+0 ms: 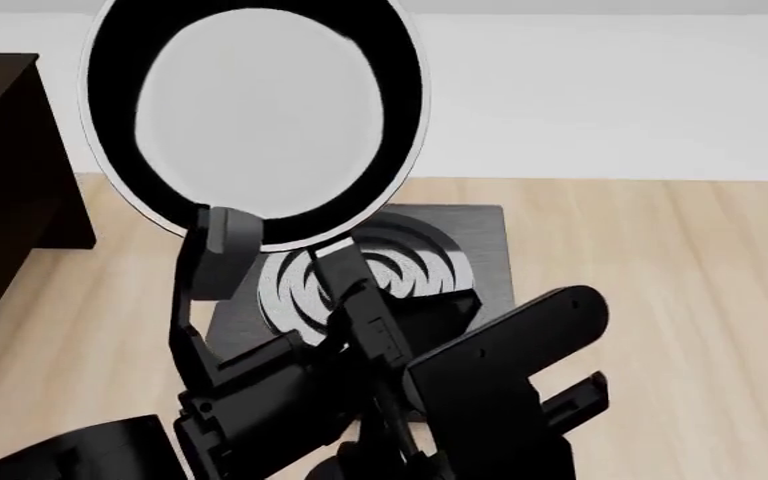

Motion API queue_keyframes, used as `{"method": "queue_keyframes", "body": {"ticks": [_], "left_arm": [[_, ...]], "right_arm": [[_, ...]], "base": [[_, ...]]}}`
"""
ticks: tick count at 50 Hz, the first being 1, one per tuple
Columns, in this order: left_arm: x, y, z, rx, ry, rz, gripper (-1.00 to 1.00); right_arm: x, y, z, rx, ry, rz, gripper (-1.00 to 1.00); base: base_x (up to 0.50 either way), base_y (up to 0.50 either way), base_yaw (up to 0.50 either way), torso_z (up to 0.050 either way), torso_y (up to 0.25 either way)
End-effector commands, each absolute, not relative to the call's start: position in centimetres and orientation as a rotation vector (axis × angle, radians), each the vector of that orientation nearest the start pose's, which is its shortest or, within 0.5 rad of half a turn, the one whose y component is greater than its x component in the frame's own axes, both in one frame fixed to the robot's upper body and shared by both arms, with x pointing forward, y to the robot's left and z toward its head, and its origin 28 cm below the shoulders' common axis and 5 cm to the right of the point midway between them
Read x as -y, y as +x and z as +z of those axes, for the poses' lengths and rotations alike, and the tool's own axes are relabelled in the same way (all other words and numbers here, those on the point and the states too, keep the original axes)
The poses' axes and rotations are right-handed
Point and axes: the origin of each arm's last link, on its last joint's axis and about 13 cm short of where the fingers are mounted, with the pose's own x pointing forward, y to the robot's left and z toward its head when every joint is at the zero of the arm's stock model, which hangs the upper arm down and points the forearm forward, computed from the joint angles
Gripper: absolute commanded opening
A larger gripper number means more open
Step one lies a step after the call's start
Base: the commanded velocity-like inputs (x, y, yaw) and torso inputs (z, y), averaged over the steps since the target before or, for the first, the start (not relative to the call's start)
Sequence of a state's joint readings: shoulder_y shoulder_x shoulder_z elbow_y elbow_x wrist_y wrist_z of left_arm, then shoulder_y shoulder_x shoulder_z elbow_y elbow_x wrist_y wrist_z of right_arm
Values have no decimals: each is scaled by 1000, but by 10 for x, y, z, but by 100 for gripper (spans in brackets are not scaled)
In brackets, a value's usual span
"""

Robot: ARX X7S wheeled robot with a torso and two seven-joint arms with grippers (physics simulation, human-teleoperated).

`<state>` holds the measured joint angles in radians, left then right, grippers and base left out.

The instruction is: Put the frying pan on the cabinet shelf.

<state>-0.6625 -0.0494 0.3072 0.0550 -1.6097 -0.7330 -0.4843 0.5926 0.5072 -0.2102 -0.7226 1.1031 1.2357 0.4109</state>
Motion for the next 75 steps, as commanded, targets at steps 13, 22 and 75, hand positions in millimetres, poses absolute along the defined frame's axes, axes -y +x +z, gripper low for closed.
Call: {"method": "queue_keyframes", "body": {"ticks": [13,22,75], "left_arm": [[-110,274,194,-426,-877,-724,100],[-113,275,193,-407,-873,-707,-100],[-148,335,225,-183,-804,-522,-100]], "right_arm": [[103,210,190,-159,-188,489,-100],[103,210,189,-164,-191,487,-100],[102,205,185,-195,-179,506,100]], "base": [[0,0,0,0,2],[0,0,0,1,1],[0,0,0,1,2]]}}
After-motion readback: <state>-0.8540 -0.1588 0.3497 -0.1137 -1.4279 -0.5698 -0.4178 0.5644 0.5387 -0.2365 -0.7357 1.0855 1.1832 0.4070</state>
